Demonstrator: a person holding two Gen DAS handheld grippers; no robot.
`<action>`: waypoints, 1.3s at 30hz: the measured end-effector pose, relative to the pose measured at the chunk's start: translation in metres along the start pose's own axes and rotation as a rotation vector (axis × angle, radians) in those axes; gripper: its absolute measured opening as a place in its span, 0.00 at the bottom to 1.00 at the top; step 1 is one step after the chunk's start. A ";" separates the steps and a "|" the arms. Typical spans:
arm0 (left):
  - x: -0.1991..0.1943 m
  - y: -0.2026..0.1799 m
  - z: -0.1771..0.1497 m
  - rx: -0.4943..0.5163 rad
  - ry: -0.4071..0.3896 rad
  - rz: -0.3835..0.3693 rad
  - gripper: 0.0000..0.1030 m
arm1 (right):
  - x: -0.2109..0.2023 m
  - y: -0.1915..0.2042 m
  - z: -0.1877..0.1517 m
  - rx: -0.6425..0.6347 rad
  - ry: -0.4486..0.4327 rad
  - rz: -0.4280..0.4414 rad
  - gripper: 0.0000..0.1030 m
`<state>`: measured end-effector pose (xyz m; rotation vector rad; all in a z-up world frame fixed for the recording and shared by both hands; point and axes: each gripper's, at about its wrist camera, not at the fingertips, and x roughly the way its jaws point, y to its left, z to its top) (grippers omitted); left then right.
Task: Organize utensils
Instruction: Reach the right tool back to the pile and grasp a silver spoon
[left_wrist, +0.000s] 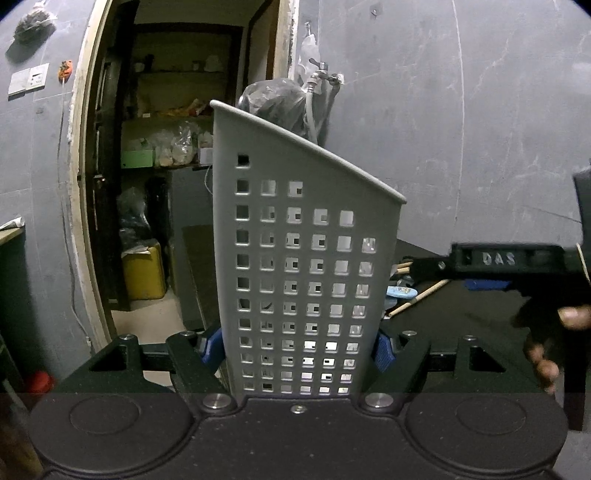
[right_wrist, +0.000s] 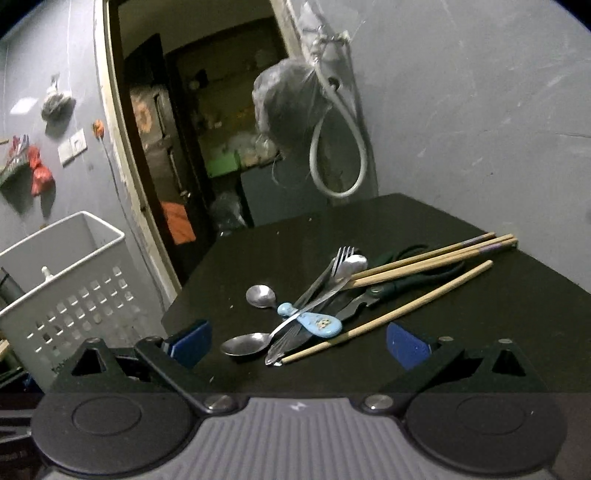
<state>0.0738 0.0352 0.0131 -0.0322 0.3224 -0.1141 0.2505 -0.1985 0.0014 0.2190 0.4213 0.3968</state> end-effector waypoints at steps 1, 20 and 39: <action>0.000 0.000 0.000 0.001 0.000 -0.001 0.74 | 0.002 -0.001 0.002 -0.003 0.005 0.002 1.00; 0.001 0.003 -0.003 -0.002 -0.007 -0.006 0.74 | 0.101 -0.051 0.054 0.368 0.230 0.156 1.00; 0.001 0.003 -0.003 -0.002 -0.007 -0.005 0.74 | 0.116 -0.061 0.050 0.392 0.197 0.152 0.80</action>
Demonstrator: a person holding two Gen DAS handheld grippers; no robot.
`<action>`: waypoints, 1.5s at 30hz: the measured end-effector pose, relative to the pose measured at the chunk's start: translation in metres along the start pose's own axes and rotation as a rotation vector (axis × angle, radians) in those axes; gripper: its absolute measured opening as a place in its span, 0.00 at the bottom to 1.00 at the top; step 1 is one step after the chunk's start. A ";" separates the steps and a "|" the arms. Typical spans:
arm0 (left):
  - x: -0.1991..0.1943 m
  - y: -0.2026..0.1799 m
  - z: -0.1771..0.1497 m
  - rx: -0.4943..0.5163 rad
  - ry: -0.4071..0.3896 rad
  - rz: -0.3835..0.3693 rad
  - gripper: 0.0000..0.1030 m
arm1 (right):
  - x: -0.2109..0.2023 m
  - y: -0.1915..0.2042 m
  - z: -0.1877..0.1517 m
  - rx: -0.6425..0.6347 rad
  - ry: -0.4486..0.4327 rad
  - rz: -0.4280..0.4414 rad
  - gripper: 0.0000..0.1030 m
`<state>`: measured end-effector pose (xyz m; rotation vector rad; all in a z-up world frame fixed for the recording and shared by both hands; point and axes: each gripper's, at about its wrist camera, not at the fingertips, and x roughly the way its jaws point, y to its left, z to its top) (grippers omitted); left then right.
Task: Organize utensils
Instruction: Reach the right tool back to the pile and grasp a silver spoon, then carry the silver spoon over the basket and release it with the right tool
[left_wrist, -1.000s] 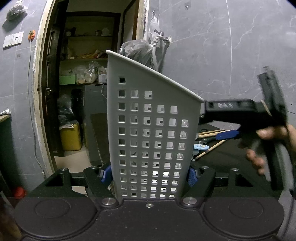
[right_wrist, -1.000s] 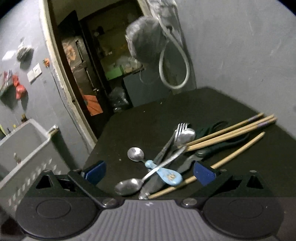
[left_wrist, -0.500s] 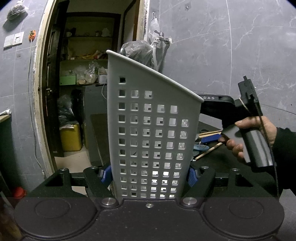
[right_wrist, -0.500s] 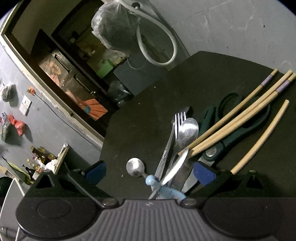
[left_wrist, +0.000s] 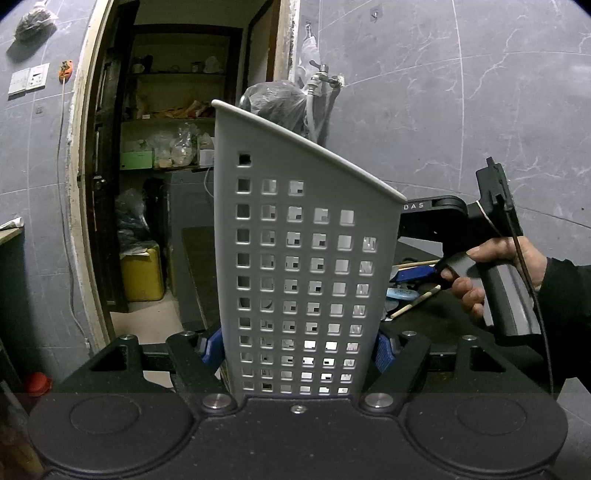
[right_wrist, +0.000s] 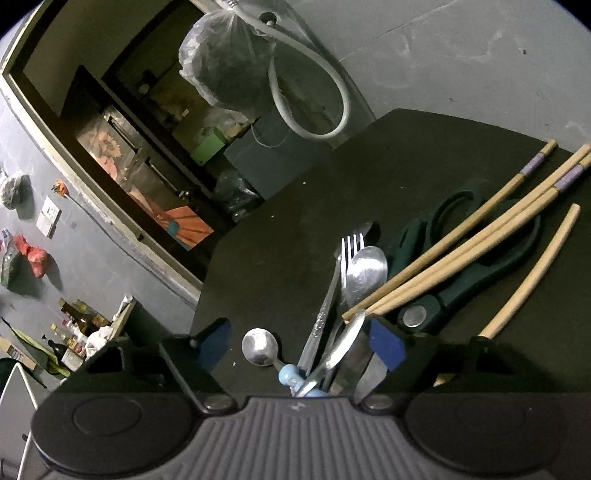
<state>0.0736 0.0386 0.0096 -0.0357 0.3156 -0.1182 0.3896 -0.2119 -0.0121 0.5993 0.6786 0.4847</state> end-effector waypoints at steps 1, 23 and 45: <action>0.000 0.000 0.000 0.000 0.000 0.000 0.74 | 0.000 0.000 -0.001 0.002 -0.001 -0.004 0.75; -0.002 0.000 0.001 -0.010 0.000 0.009 0.74 | -0.002 -0.021 -0.006 0.150 -0.022 -0.037 0.06; -0.002 -0.003 0.002 -0.007 0.003 0.019 0.73 | -0.107 0.046 -0.077 -0.286 -0.437 0.030 0.03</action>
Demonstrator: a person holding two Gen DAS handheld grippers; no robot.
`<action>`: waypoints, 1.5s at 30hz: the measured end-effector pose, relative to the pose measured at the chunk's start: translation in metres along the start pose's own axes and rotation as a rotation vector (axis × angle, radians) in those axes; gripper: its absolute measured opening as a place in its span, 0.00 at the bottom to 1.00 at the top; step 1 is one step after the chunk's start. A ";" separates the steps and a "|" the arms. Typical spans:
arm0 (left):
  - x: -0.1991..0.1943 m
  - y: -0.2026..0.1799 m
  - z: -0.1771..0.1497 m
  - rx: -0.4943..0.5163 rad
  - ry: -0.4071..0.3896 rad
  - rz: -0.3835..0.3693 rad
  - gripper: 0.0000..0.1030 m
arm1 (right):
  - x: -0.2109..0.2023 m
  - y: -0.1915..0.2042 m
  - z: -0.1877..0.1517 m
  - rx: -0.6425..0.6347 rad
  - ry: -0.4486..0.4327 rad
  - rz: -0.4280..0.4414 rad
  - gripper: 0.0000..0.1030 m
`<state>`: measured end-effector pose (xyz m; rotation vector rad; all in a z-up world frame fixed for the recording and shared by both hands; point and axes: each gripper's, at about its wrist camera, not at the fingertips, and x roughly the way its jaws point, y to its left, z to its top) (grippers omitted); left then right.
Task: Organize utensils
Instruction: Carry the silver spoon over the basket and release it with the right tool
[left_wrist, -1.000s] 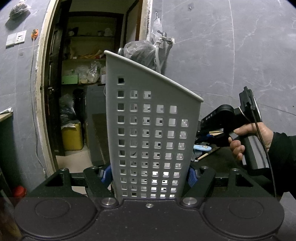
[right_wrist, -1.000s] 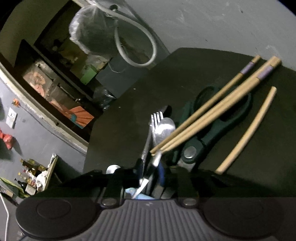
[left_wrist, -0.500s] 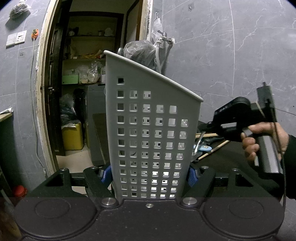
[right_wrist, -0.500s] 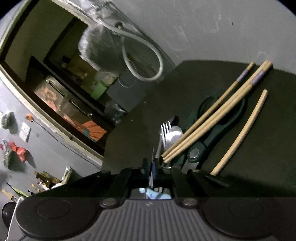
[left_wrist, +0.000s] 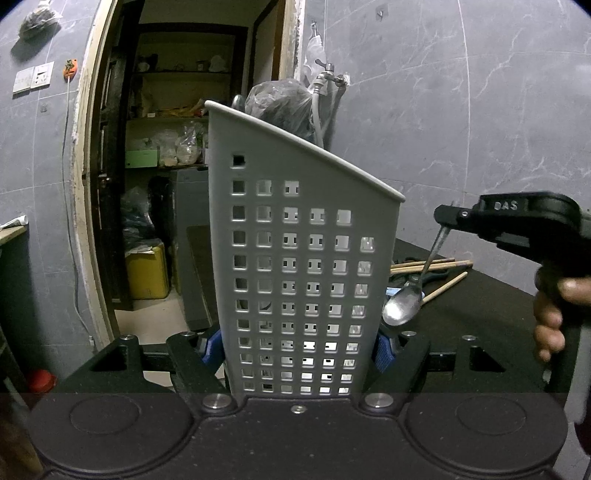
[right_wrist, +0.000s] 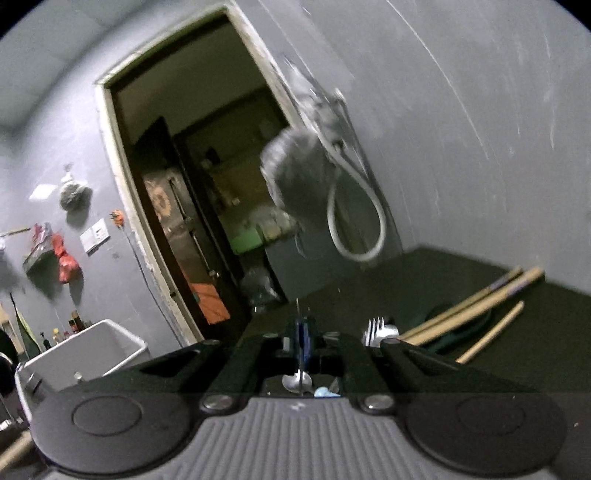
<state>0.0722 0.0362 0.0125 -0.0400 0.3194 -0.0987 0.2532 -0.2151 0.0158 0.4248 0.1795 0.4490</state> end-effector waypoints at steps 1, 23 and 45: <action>0.000 0.000 0.000 0.000 -0.001 -0.001 0.73 | -0.005 0.005 -0.002 -0.022 -0.016 0.001 0.03; -0.005 -0.007 -0.003 0.000 -0.008 -0.032 0.73 | -0.052 0.011 -0.024 -0.015 -0.081 0.009 0.03; -0.010 -0.010 -0.009 0.003 -0.014 -0.057 0.73 | -0.094 0.114 0.059 -0.287 -0.454 0.167 0.03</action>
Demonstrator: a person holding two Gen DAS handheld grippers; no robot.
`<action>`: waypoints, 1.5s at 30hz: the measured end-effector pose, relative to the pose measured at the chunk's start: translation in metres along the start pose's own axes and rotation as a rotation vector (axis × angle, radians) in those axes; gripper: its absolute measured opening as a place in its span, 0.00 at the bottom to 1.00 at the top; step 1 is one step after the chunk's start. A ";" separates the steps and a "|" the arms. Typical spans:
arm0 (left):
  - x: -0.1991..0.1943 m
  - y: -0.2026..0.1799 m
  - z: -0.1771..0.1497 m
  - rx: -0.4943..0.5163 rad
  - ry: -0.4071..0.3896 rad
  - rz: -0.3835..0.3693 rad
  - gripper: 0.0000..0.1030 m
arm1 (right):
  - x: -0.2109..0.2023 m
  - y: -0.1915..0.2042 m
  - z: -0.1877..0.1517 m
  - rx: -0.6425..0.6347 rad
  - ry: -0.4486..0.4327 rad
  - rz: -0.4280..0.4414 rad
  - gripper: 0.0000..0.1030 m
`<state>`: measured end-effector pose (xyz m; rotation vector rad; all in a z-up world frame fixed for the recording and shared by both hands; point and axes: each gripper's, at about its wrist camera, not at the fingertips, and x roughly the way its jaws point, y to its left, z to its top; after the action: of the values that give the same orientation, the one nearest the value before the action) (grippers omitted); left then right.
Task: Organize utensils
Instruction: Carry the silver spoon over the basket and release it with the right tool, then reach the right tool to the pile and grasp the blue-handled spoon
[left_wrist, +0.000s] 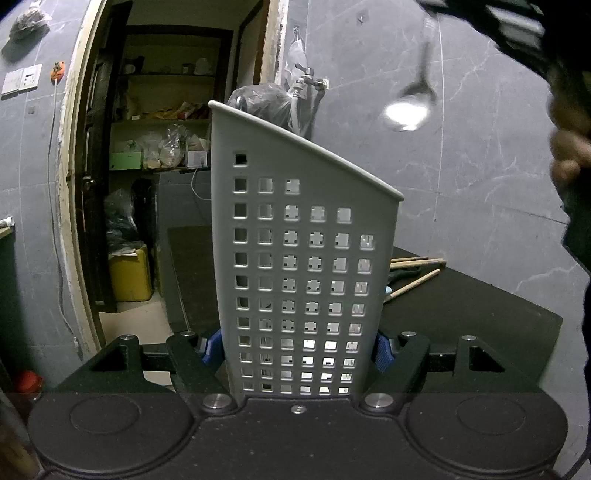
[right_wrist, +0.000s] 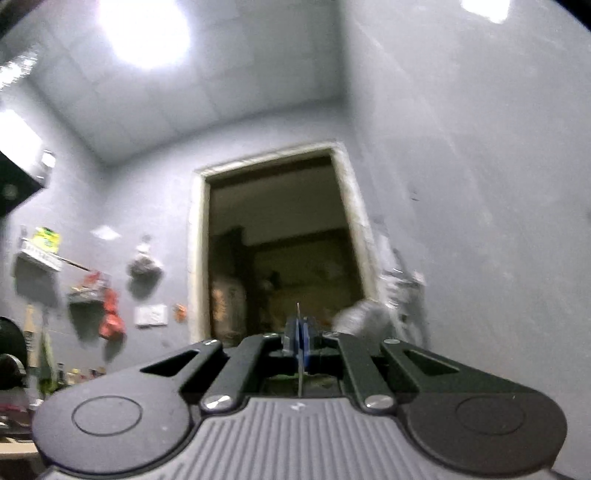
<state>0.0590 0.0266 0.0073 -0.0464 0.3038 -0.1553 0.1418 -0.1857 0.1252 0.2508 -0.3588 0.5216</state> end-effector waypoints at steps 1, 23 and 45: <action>0.000 0.000 0.000 -0.001 -0.001 0.000 0.73 | 0.004 0.006 0.000 -0.004 0.005 0.025 0.03; -0.003 0.000 -0.004 0.003 -0.003 -0.003 0.74 | 0.009 -0.013 -0.042 0.114 0.151 -0.031 0.57; -0.004 0.001 -0.005 -0.010 -0.006 -0.004 0.74 | 0.017 -0.112 -0.119 0.290 0.570 -0.359 1.00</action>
<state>0.0542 0.0280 0.0039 -0.0574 0.2986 -0.1573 0.2464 -0.2341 0.0084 0.4221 0.3171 0.2692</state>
